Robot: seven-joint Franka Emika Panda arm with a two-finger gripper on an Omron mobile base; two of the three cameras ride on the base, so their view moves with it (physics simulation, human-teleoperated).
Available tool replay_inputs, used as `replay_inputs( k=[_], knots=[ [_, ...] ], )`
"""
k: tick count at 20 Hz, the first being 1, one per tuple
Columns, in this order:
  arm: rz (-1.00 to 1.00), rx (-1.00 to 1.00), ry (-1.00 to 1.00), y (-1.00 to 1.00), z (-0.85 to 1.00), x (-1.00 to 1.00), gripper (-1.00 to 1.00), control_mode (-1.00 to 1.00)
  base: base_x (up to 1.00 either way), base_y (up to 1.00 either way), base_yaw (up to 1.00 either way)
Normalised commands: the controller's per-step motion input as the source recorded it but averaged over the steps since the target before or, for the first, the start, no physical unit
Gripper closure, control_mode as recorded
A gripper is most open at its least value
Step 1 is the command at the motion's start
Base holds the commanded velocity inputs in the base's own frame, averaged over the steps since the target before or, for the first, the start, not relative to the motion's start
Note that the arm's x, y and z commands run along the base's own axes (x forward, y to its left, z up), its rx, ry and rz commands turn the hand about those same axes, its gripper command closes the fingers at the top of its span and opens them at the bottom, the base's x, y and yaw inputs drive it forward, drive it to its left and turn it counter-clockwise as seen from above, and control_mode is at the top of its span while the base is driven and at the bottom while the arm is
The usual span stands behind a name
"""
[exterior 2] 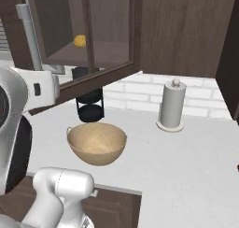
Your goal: Open the cabinet, pick up the bread from the cabinet and place it in the basket. Then move the basket to the dining counter.
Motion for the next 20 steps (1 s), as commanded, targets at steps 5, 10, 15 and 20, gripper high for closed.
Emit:
replay_inputs(
  k=[5,10,15,20],
  knots=[
    [-0.39,-0.47,0.00,0.50,-0.01,-0.35,-1.00,-1.00,0.00,0.00,0.00],
    [-0.39,-0.56,0.01,0.53,-0.19,-0.09,-1.00,-1.00,0.00,0.00,0.00],
    [-0.47,-0.57,0.20,0.35,-0.37,0.55,-1.00,-1.00,0.00,0.00,0.00],
    [-0.43,-0.60,0.35,0.12,-0.31,0.98,-1.00,-1.00,0.00,0.00,0.00]
  ],
)
